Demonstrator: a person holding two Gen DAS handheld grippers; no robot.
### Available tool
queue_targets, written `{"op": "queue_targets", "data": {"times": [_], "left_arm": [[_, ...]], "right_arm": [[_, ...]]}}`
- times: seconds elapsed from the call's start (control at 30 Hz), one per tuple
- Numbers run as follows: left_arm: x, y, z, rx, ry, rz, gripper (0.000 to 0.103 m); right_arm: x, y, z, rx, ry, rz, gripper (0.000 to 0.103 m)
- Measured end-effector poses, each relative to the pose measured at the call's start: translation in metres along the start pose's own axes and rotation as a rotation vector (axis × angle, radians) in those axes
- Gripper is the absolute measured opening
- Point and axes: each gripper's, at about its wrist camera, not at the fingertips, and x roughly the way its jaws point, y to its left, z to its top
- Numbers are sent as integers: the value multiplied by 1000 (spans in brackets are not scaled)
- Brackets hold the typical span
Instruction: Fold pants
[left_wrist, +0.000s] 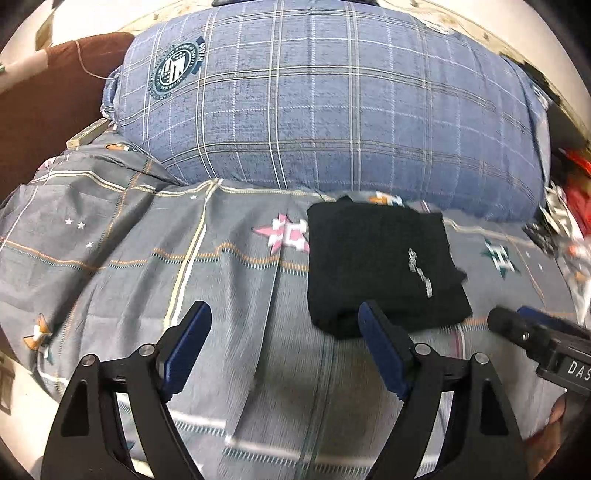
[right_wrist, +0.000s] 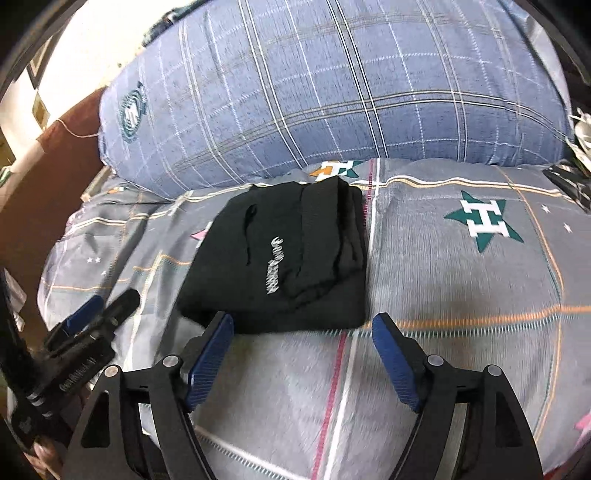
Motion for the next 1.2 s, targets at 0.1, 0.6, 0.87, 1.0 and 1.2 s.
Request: {"op": "queue_targets", "data": {"times": [0.1, 0.6, 0.87, 1.0, 1.2], "left_arm": [[-21, 3, -10, 3, -27, -22, 84], [-31, -4, -29, 38, -88, -11, 85], [-9, -18, -30, 63, -60, 15, 85], [-2, -20, -28, 64, -40, 3, 85], [6, -19, -27, 58, -12, 12, 85]], "right_arm": [[-16, 7, -19, -8, -32, -14, 81], [-36, 30, -55, -102, -112, -71, 81], [-17, 29, -47, -104, -92, -91, 81], [-11, 27, -42, -91, -73, -95, 81], [-4, 30, -38, -97, -58, -95, 81]]}}
